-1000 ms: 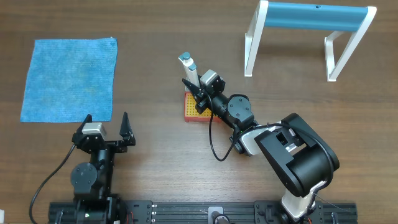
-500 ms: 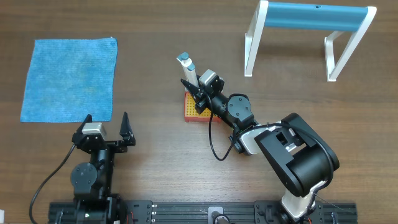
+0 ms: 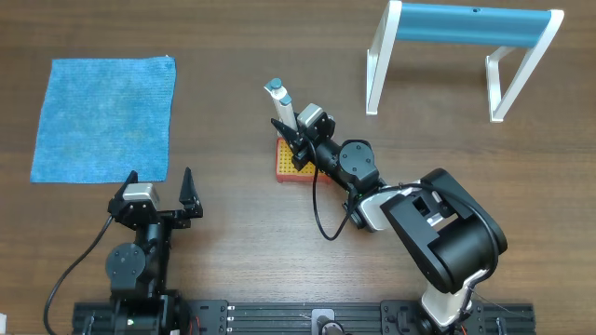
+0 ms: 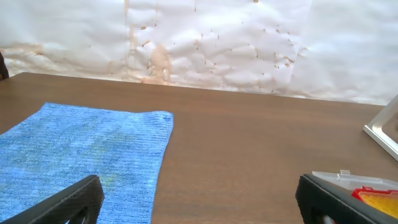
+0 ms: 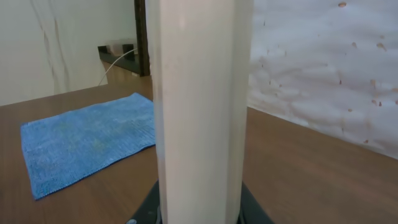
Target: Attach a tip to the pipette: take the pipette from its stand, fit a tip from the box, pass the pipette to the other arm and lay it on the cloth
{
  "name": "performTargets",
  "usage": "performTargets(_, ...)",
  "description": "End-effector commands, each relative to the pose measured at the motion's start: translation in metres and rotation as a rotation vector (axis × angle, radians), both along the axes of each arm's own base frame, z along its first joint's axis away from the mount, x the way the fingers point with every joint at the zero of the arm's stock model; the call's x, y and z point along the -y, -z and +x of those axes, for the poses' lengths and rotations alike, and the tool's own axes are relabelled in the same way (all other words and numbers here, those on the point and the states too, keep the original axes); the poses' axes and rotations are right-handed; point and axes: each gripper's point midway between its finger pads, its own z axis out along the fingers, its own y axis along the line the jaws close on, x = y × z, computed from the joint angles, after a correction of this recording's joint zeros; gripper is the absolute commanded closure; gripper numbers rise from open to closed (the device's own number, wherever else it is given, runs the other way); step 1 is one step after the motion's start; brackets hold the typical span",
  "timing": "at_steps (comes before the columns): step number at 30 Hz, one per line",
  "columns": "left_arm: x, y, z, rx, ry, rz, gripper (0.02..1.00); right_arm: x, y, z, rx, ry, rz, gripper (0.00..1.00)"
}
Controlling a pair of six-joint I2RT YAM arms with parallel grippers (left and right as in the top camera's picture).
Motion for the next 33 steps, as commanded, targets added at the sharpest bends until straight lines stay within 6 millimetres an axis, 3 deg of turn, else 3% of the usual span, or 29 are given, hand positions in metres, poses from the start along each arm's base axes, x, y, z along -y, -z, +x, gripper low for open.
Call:
performTargets(1, 0.002, 0.001, 0.0, -0.002, 0.009, -0.006, 0.02, 0.001, 0.006, 0.006, 0.006, 0.017, -0.02, 0.921)
performTargets(10, 0.002, 0.001, 0.0, -0.002, 0.009, -0.006, 0.02, 0.005, 0.024, -0.002, -0.026, 0.012, -0.04, 0.921)
performTargets(22, 0.002, 0.001, 0.0, -0.002, 0.009, -0.006, 0.023, 0.011, 0.063, -0.017, -0.104, -0.003, -0.063, 0.921)
performTargets(25, 0.002, 0.001, 0.0, -0.002, 0.009, -0.006, 0.023, 0.011, 0.061, -0.016, -0.096, -0.003, -0.058, 0.921)
performTargets(28, 0.002, 0.001, 0.0, -0.002, 0.009, -0.005, 0.02, 0.009, 0.035, -0.014, -0.042, -0.003, -0.025, 0.921)
performTargets(33, 0.002, 0.001, 0.0, -0.002, 0.009, -0.006, 0.02, 0.011, -0.053, -0.017, 0.134, -0.004, 0.084, 0.921)
